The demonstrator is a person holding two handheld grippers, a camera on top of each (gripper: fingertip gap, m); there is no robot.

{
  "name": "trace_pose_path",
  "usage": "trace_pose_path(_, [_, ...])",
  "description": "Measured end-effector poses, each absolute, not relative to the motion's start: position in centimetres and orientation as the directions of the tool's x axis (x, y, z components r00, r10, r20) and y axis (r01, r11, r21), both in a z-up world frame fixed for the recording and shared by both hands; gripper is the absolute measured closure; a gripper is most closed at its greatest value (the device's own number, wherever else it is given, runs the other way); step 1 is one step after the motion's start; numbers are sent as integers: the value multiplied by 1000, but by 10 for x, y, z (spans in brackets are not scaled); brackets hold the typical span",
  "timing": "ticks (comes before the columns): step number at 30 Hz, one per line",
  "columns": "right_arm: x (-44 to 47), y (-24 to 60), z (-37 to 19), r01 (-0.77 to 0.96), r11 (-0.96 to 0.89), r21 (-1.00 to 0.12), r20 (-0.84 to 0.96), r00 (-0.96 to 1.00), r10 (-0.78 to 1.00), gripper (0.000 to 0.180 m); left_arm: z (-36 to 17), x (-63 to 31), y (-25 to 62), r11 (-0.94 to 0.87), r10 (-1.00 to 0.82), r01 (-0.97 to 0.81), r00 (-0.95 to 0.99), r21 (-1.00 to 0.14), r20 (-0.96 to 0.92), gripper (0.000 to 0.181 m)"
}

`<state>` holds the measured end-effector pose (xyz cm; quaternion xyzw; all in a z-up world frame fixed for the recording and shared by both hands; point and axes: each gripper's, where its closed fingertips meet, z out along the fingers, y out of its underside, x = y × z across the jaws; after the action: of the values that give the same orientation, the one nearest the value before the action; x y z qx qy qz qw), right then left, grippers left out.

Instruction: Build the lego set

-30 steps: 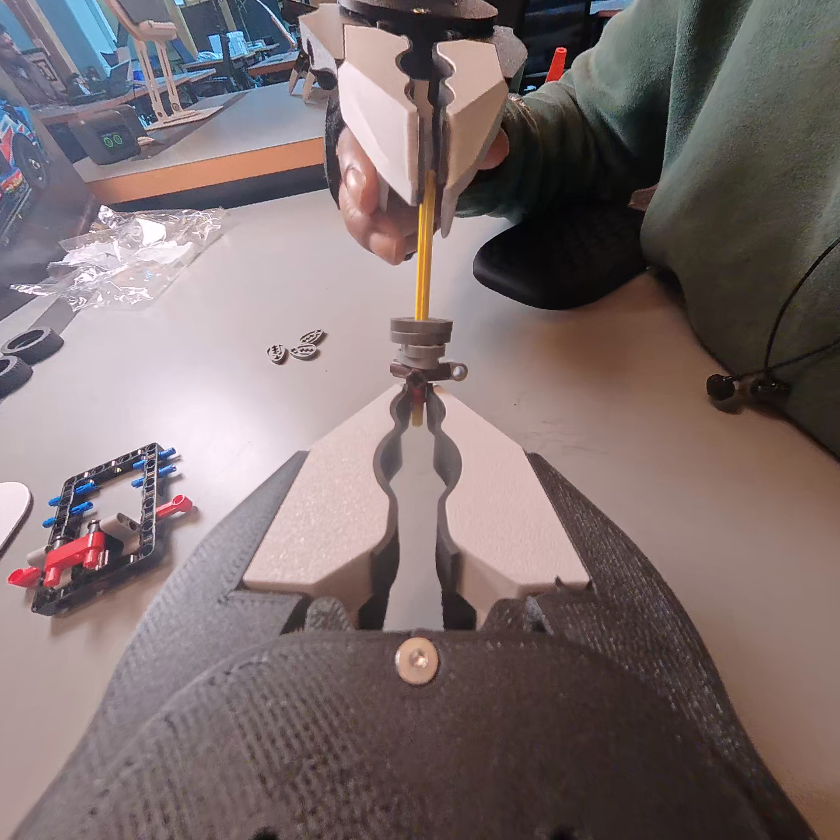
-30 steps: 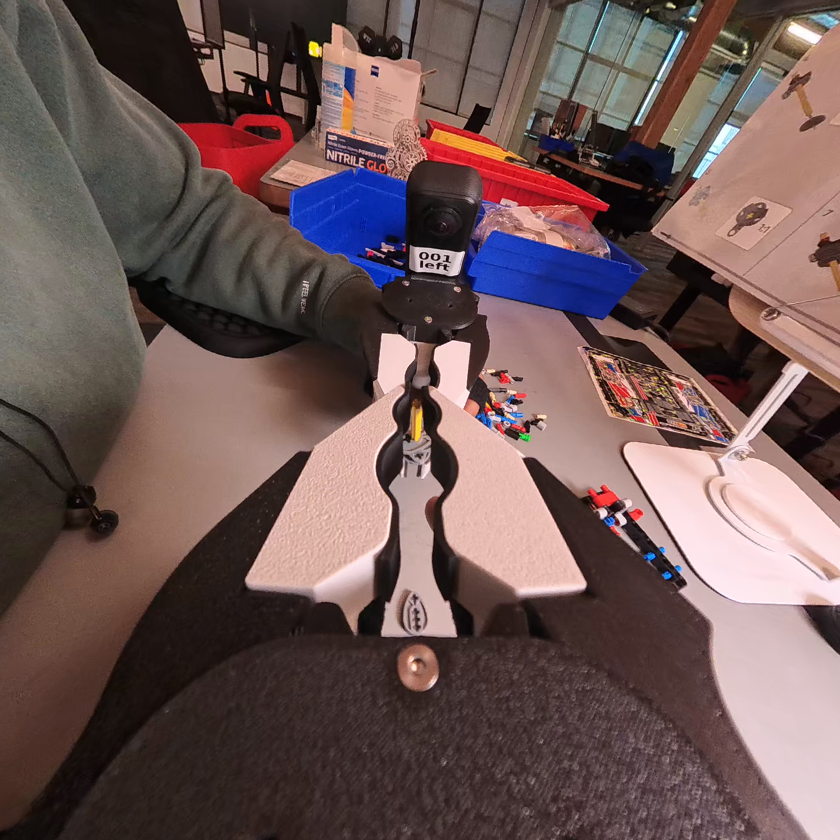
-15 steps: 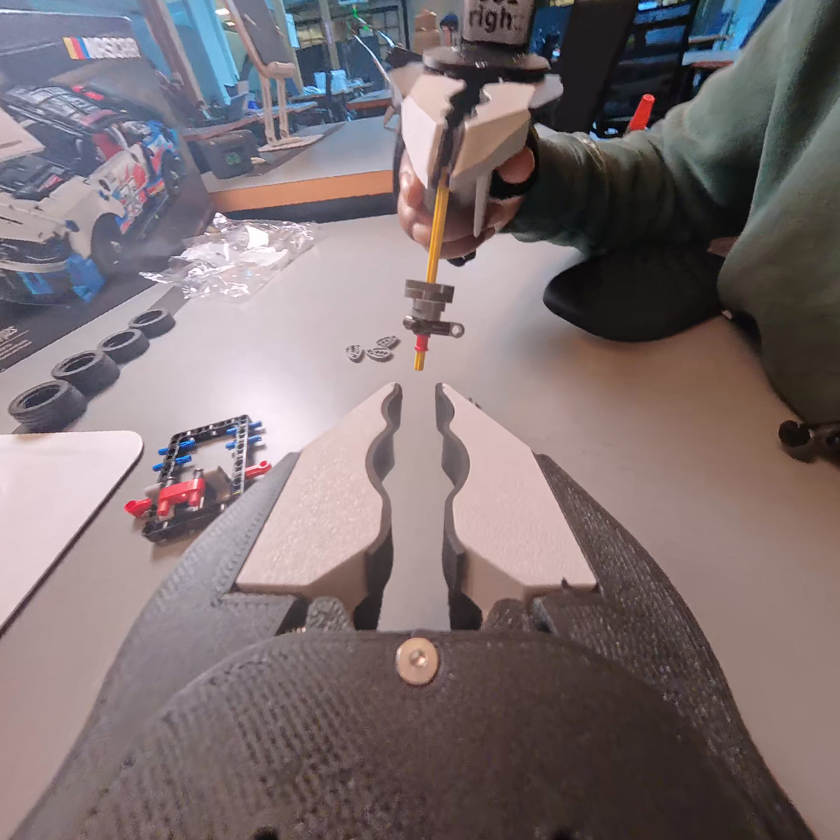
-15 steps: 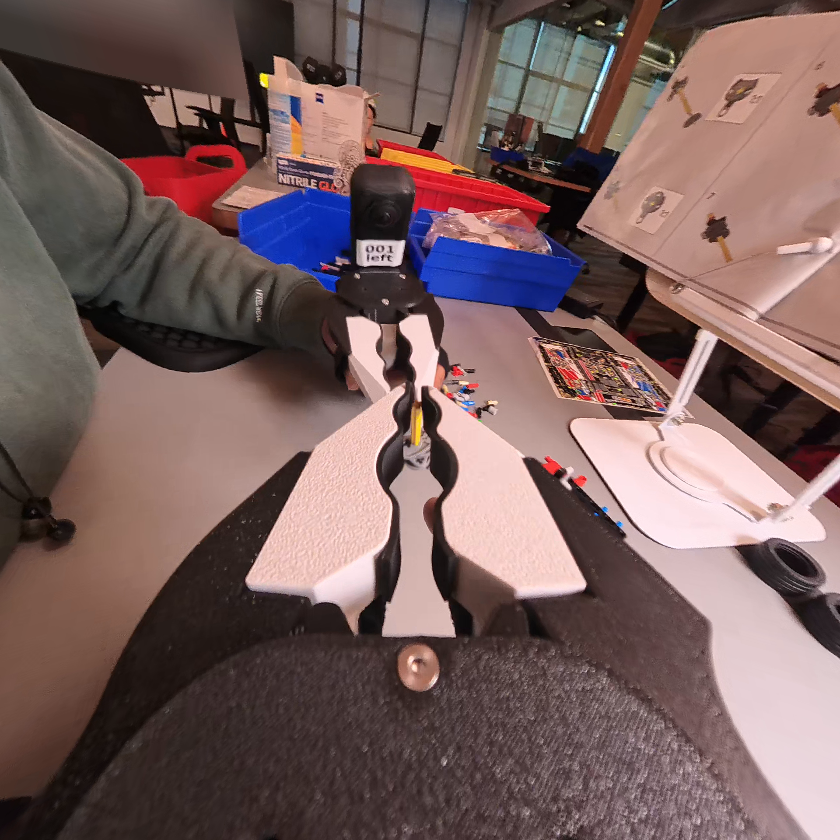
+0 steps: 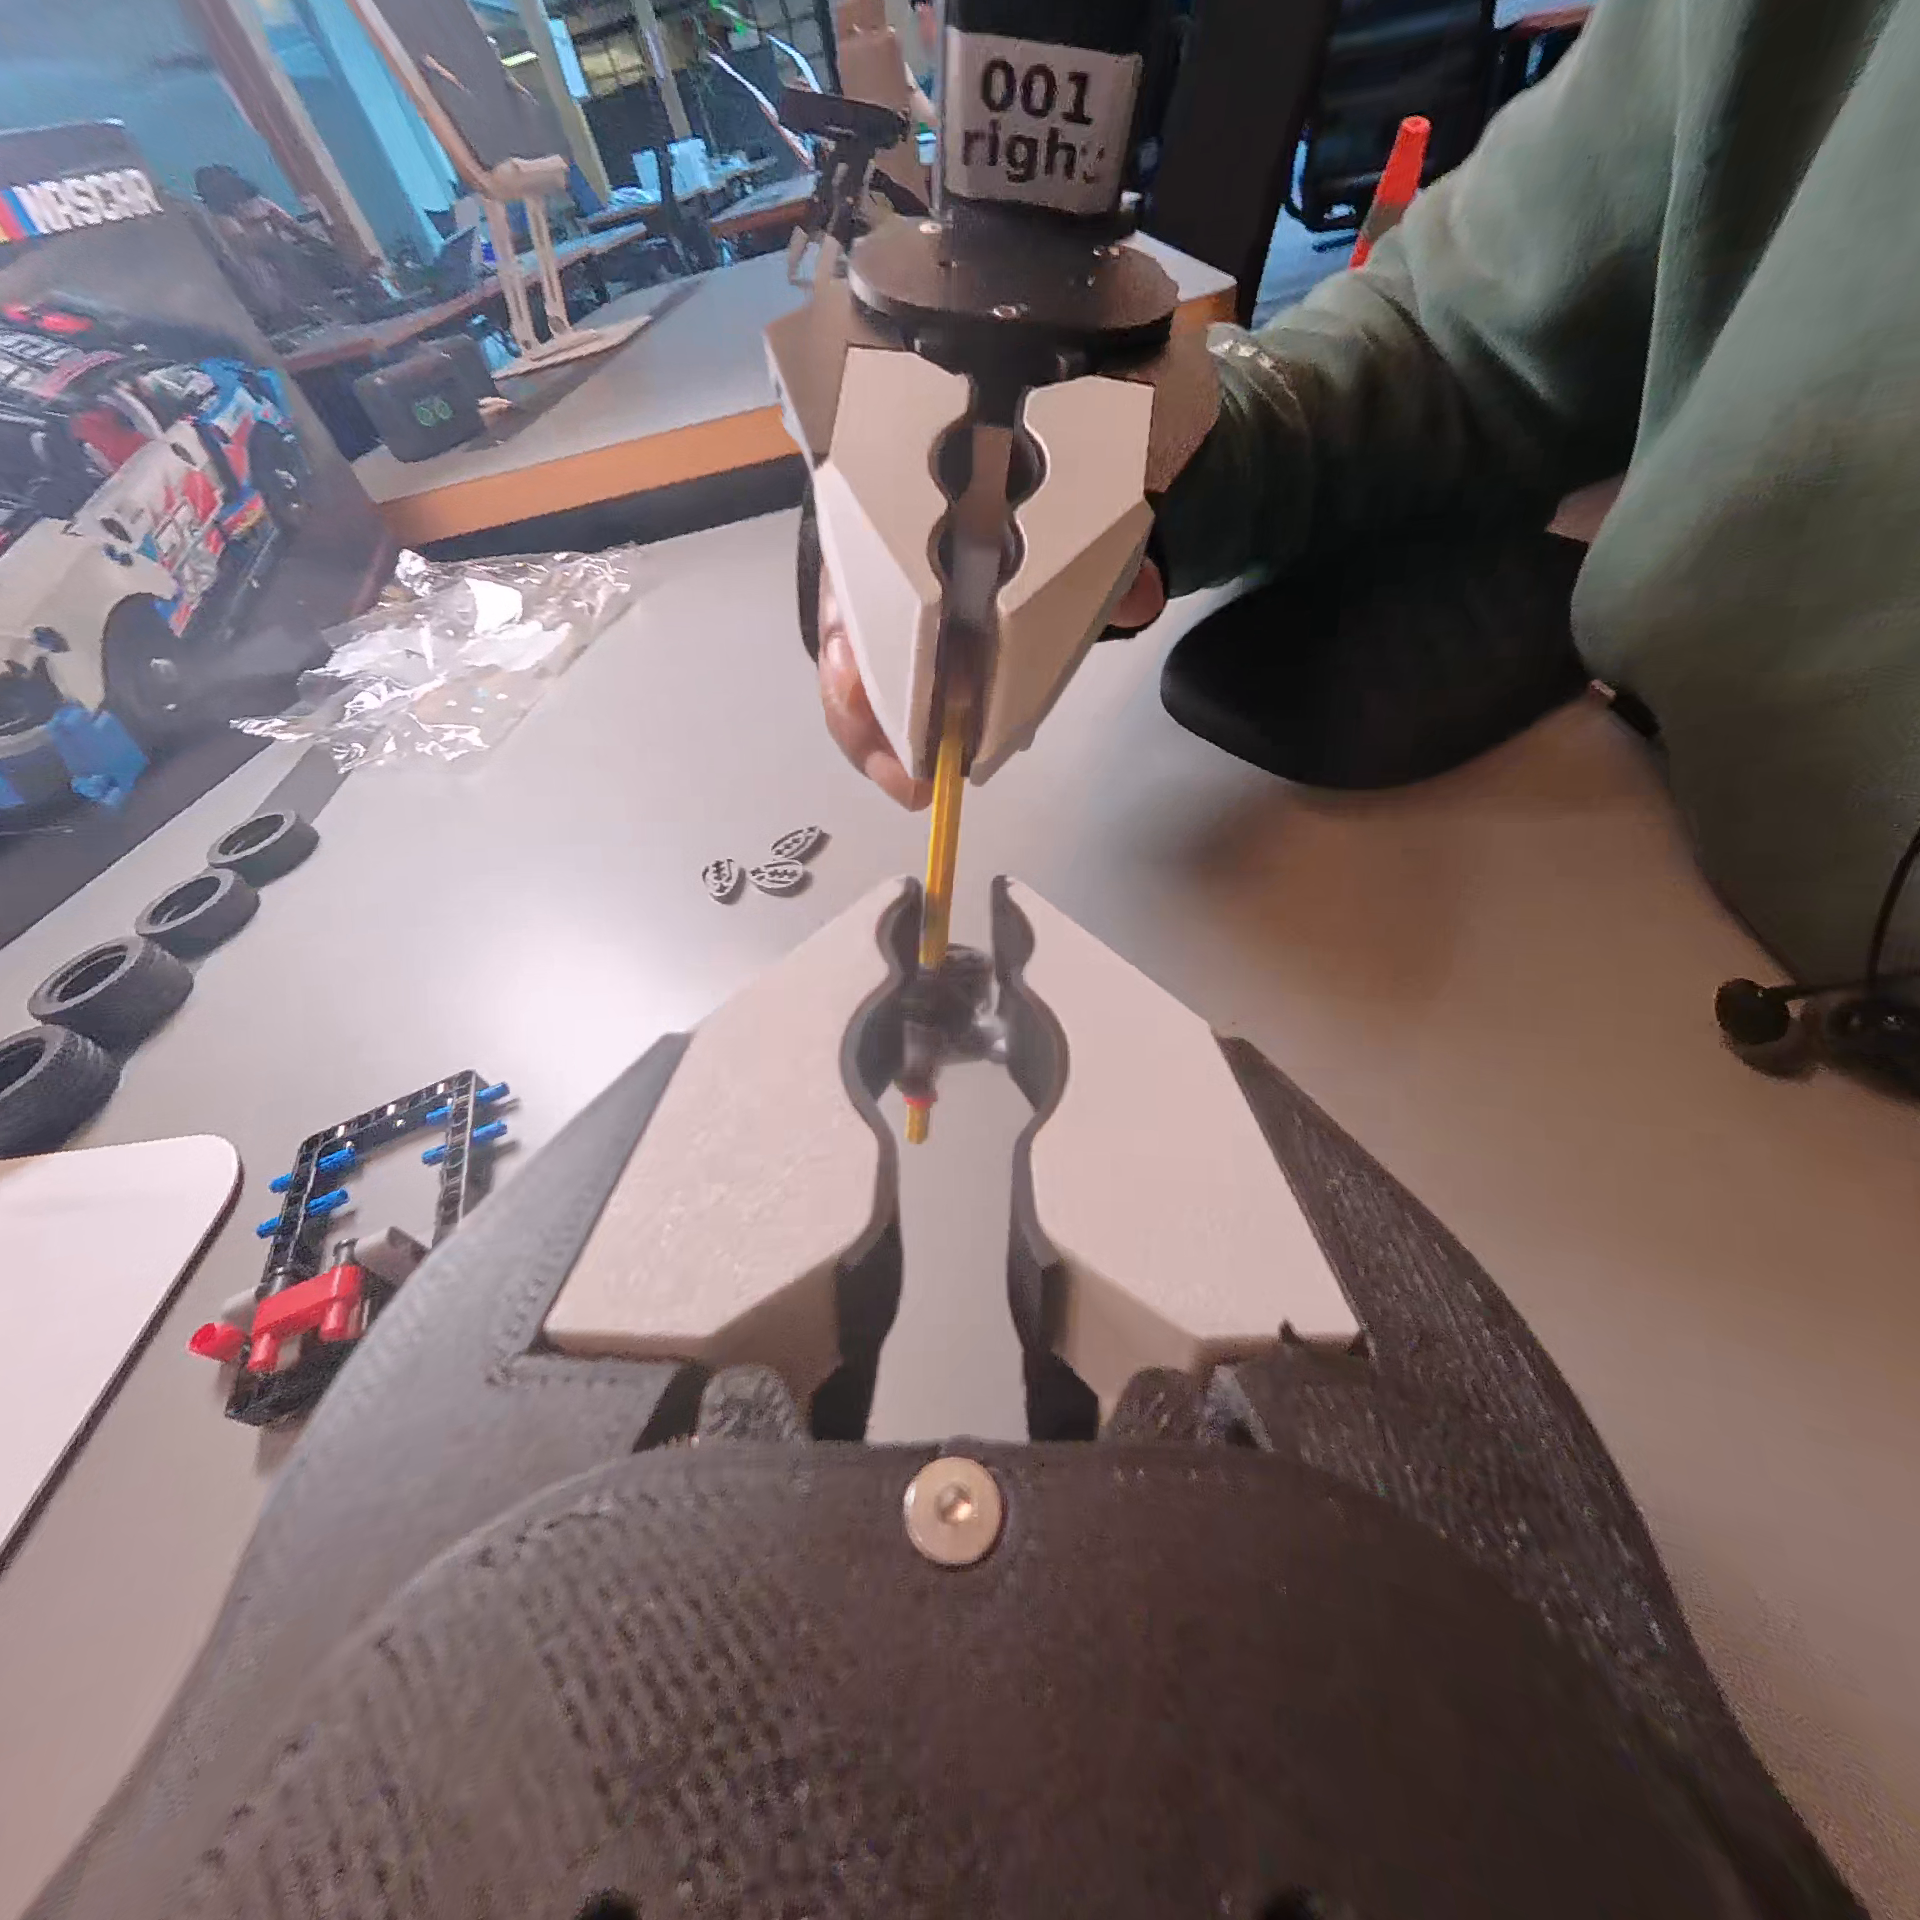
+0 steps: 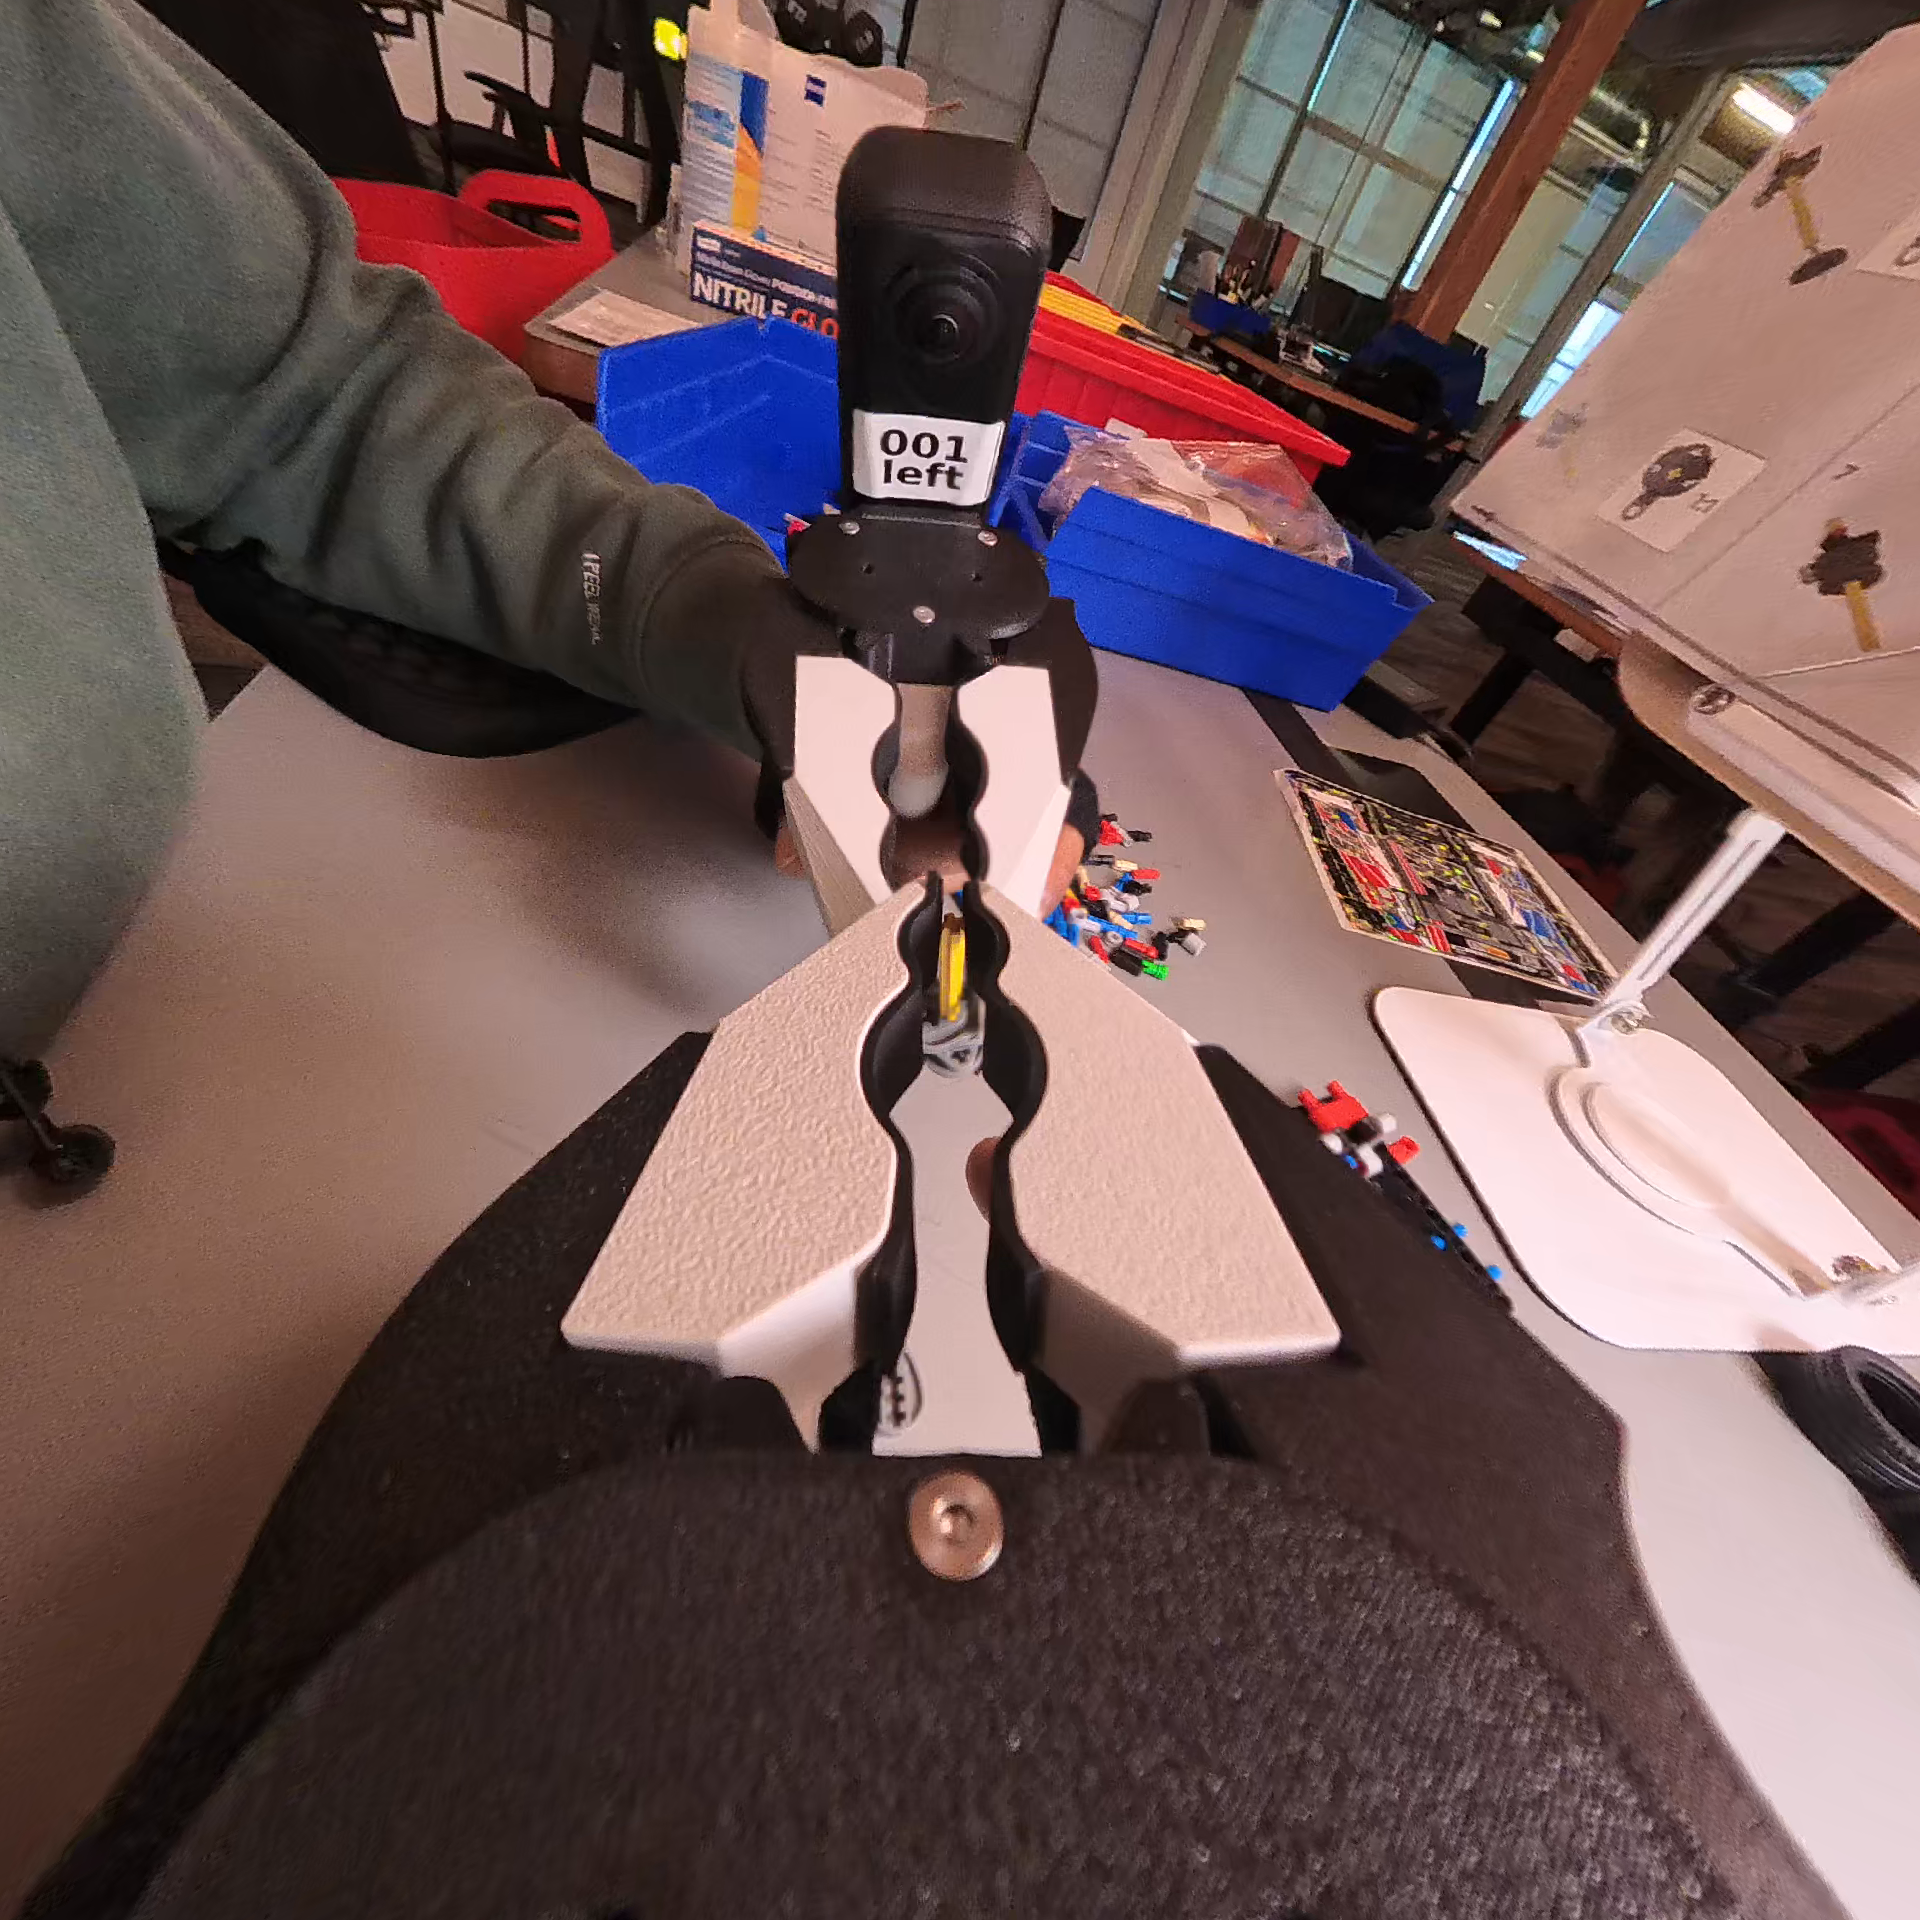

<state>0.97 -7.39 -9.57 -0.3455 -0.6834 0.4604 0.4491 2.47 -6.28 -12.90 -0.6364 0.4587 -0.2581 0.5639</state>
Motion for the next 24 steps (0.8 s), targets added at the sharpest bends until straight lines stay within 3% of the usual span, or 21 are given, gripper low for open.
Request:
trace_pose_path(2, [9,-79,-99,60,348,-936,302,-372,878,178,-132,27,-63,61,-873,-323,441,-944,-207,178])
trace_pose_path(15, [8,-80,-101,62,352,-934,308,-363,879,178,-136,26,-64,130,-853,-389,426,-912,-303,178])
trace_pose_path(18, [9,-72,-98,75,346,-935,301,-347,888,170,-135,22,-61,135,-841,-397,438,-908,-317,178])
trace_pose_path(24, [30,-40,-126,321,341,-883,205,-391,898,161,-137,8,-55,145,-811,-439,460,-886,-361,179])
